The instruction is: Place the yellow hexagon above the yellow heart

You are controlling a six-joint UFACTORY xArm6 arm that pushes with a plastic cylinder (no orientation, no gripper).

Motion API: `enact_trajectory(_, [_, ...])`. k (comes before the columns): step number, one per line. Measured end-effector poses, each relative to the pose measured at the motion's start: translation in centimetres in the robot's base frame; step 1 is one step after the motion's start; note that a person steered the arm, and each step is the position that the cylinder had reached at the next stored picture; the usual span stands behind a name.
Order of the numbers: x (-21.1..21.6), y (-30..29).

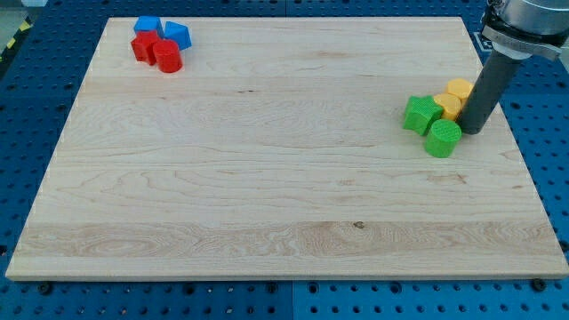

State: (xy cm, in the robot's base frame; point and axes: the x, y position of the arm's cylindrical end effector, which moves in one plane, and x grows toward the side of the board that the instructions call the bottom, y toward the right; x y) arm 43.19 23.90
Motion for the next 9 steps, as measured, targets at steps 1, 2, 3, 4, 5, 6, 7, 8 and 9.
enact_trajectory(1, [0.0,1.3])
enact_trajectory(2, [0.0,2.3])
enact_trajectory(3, [0.0,2.3])
enact_trajectory(4, [0.0,2.4])
enact_trajectory(5, [0.0,2.9])
enact_trajectory(6, [0.0,3.4])
enact_trajectory(7, [0.0,4.6])
enact_trajectory(8, [-2.6,4.5])
enact_trajectory(9, [-5.2,1.4])
